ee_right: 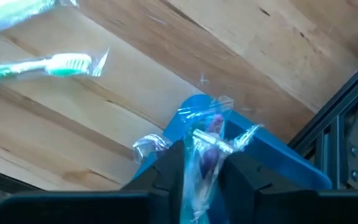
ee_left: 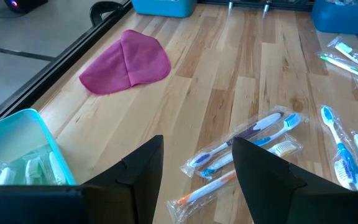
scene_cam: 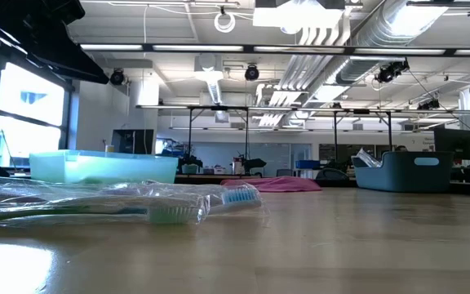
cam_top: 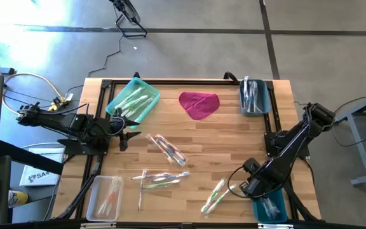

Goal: Pick & Place Toothbrushes
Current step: Put the purple toothbrush to the dark blue bin bin, then put the orange toothbrush to the transparent bin

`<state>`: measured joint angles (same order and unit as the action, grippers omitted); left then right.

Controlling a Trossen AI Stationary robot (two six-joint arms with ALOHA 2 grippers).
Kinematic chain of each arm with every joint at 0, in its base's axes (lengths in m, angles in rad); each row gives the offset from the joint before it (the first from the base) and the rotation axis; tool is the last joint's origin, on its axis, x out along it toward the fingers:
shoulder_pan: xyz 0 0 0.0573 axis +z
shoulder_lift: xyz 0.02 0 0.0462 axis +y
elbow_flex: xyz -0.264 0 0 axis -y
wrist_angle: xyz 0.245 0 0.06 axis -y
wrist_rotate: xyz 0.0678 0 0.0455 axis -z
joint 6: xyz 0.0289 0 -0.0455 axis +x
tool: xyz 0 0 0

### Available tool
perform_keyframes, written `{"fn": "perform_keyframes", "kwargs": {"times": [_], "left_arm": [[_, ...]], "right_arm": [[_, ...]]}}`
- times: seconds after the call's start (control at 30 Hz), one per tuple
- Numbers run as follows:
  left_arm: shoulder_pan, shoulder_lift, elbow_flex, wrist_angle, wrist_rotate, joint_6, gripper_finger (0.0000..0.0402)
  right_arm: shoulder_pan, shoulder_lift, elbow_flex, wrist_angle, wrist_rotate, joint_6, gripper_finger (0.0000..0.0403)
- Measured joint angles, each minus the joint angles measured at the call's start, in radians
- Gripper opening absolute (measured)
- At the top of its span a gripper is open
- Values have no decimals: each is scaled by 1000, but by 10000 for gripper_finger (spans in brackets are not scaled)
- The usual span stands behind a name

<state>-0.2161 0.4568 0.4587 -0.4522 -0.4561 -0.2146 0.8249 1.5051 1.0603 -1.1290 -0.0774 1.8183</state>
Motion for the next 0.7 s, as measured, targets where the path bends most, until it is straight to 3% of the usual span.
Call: {"fn": "perform_keyframes", "kwargs": {"times": [0.33, 0.7], "left_arm": [[0, 0, 0, -1, 0, 4, 187], [0, 0, 0, -24, 0, 7, 187]], "right_arm": [[-28, 0, 0, 3, -120, -67, 155], [-167, -45, 0, 3, -192, -244, 148]]}}
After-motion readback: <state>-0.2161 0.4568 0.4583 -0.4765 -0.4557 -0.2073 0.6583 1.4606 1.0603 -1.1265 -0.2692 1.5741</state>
